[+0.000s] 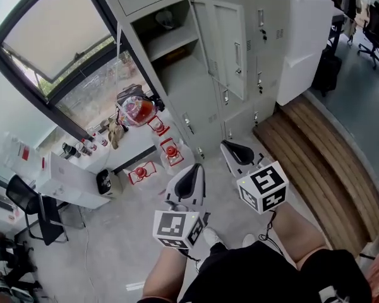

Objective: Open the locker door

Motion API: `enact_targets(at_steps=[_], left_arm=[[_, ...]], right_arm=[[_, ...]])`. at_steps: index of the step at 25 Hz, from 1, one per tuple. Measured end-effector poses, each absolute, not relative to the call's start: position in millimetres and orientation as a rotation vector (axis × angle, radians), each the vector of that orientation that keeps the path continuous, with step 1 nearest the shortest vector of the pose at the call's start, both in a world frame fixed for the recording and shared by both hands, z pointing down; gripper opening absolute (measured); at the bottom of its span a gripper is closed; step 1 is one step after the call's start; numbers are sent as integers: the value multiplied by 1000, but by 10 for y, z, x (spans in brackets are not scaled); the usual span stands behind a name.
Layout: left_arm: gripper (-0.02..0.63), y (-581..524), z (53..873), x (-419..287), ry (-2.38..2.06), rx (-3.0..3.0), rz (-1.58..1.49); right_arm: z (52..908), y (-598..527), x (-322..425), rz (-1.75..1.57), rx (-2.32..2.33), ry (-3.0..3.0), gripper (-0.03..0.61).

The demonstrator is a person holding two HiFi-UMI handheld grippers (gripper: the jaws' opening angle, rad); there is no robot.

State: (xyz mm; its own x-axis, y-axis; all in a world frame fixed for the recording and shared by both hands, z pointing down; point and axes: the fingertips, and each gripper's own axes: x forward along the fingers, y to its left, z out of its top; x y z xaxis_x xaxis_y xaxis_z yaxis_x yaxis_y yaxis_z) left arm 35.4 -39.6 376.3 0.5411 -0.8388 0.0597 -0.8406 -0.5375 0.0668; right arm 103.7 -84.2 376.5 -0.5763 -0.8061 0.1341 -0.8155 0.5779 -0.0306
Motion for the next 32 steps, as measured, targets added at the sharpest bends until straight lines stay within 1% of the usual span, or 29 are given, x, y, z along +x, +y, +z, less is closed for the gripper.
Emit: enact_targets(at_steps=[13, 32], left_arm=[[17, -203, 3745, 511, -1523, 2656, 20], [17, -83, 3758, 539, -1531, 2643, -8]], right_arm=[[3791, -677, 1150, 119, 1328, -2726, 54], [3768, -541, 1170, 99, 1312, -2728, 54]])
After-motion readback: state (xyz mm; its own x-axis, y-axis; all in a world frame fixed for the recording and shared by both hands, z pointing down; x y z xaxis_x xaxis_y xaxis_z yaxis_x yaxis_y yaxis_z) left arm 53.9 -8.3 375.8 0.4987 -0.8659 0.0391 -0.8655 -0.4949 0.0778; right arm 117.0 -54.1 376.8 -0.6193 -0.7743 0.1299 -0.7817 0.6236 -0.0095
